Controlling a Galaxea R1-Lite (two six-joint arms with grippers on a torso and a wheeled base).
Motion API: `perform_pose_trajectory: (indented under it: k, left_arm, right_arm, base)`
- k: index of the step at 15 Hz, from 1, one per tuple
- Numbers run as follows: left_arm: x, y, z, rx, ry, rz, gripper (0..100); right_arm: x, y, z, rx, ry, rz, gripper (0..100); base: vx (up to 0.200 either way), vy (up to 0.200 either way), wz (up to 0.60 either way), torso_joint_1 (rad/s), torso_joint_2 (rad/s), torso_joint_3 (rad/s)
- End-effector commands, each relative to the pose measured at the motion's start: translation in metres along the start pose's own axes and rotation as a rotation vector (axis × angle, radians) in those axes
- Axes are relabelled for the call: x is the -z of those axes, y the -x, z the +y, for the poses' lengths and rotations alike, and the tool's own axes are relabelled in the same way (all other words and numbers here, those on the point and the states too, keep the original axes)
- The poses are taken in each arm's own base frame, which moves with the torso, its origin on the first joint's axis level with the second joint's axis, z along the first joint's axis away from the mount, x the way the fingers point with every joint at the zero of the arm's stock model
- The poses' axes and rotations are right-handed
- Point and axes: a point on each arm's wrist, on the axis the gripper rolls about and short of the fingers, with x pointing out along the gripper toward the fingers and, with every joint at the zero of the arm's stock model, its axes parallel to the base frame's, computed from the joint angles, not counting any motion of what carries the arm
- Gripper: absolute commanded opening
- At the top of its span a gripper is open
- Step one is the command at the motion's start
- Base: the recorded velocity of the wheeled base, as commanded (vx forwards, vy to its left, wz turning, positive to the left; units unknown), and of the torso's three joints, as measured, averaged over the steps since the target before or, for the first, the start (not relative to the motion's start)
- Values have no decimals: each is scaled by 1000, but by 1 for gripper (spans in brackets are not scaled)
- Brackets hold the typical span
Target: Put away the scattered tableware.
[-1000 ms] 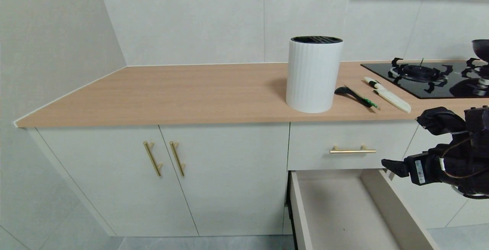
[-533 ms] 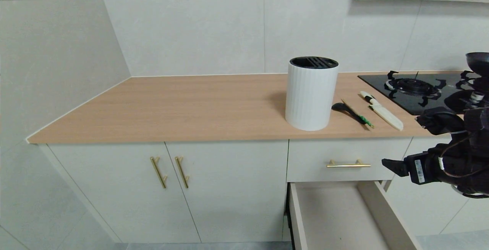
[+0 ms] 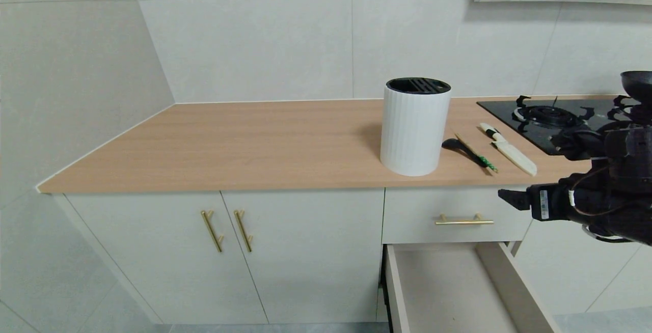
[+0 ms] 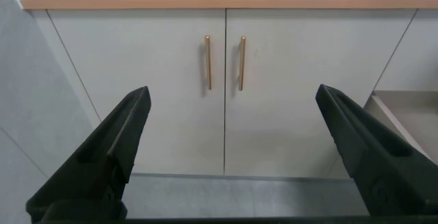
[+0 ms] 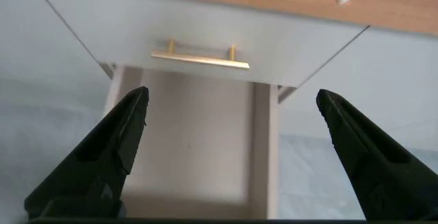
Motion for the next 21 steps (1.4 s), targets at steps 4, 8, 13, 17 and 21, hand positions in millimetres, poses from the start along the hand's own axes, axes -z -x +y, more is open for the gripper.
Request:
perform_pose_trajectory:
  k: [4,8,13,17,21]
  left_arm:
    - [0,0,0,0,1,1,100]
    - [0,0,0,-2,1,2,100]
    - [0,0,0,0,1,1,100]
    - [0,0,0,-2,0,1,100]
    - [0,0,0,0,0,1,100]
  right_arm:
    - [-35,-41,-1,-41,-79,49,100]
    - [-53,-78,-4,-45,-95,63,100]
    - [-38,-124,-19,-8,-136,81,100]
    - [-29,-141,-22,5,-142,83,100]
    - [-30,-144,-21,7,-148,57,100]
  base:
    - [0,0,0,0,0,0]
    - [0,0,0,0,0,0]
    - [0,0,0,0,0,0]
    - [0,0,0,0,0,0]
    - [0,0,0,0,0,0]
